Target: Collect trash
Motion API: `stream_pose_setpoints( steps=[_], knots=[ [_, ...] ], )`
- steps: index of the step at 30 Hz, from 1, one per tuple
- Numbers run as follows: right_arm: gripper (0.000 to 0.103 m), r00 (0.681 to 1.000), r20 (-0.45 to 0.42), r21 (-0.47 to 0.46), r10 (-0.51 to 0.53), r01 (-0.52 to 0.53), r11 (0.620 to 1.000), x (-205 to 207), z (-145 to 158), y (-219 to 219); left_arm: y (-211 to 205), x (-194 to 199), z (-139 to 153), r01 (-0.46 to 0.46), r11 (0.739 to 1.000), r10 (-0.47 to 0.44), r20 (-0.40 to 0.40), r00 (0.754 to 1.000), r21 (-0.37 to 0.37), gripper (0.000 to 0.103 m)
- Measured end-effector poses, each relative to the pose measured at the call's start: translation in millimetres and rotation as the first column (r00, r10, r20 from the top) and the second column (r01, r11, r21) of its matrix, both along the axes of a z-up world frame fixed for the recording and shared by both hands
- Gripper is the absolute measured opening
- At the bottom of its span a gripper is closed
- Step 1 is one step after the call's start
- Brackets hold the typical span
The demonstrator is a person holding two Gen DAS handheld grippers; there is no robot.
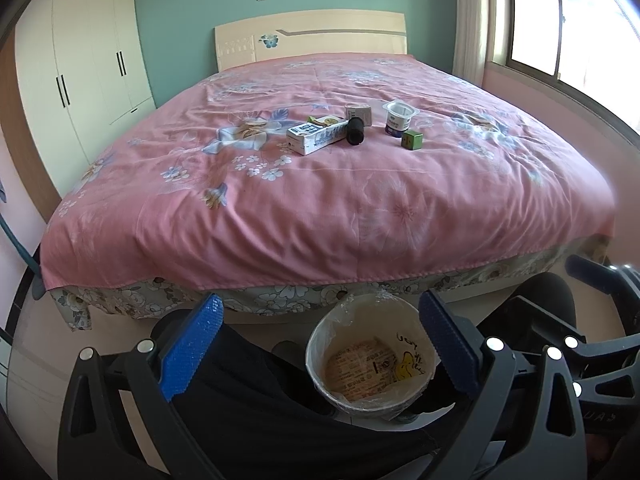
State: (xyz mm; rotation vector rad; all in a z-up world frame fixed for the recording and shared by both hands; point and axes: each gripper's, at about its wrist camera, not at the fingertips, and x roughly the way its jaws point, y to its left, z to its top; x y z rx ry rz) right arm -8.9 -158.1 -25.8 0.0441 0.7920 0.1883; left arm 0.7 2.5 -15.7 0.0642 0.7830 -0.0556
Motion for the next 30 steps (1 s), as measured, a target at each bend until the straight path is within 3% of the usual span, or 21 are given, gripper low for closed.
stream_pose_setpoints(
  steps=[5, 13, 20, 26, 30],
  knots=[
    [0.097, 0.999, 0.006, 0.011, 0.045, -0.045, 0.999, 9.7, 3.2, -0.5, 3.9, 12.7, 3.1, 0.055, 0.997, -0.055, -0.006, 0.998, -0.058, 0.1],
    [0.097, 0.993, 0.004, 0.045, 0.12, -0.12, 0.992, 39.3, 8.5, -28.2, 18.9, 53.7, -7.7, 0.079, 0.997, -0.079, -0.019, 0.997, -0.028, 0.1],
    [0.097, 0.982, -0.029, 0.067, 0.185, -0.182, 0.981, 92.2, 19.9, -71.0, 34.4, 87.8, -7.3, 0.115, 0.993, -0.116, -0.043, 0.992, -0.035, 0.1],
    [0.097, 0.946, -0.105, 0.008, 0.305, -0.306, 0.952, 139.3, 24.8, -85.1, 47.3, 123.3, 11.0, 0.172, 0.984, -0.175, -0.06, 0.983, -0.047, 0.1],
    [0.097, 0.929, -0.121, -0.084, 0.35, -0.361, 0.929, 165.3, 25.1, -83.9, 56.6, 158.5, 13.4, 0.188, 0.979, -0.197, -0.133, 0.971, -0.076, 0.1]
  ],
)
